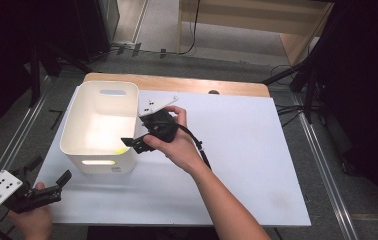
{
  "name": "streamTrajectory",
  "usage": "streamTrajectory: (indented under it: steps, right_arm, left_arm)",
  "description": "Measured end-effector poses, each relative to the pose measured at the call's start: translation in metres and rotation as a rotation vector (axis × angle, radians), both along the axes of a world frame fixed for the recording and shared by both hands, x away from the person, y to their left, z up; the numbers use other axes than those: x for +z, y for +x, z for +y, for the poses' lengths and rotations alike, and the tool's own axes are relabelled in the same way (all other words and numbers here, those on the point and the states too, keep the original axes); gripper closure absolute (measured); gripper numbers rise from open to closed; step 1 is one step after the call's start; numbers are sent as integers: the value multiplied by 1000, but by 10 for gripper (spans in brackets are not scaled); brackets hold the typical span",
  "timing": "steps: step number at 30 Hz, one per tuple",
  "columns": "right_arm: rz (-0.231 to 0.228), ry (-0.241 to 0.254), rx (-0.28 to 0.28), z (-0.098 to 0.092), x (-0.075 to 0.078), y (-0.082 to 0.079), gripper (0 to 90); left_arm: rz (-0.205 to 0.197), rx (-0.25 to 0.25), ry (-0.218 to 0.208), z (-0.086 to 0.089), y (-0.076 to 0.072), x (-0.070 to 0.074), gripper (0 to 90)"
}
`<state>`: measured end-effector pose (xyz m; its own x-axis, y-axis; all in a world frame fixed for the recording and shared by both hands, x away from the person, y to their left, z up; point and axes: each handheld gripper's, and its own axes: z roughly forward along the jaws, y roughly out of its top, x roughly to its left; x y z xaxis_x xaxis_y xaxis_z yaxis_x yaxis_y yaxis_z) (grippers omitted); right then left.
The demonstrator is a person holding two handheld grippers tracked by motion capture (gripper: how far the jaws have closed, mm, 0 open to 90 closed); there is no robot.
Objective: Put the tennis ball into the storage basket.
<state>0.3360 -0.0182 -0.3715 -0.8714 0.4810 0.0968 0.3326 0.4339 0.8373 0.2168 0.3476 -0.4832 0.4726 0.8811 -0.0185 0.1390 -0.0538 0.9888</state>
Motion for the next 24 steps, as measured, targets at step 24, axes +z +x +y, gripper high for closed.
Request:
streamTrajectory:
  steps: [24]
  right_arm:
    - [-14,7,-90,-56,-27,-17,0]
  left_arm:
    - [0,3,5,-1,0,0,0]
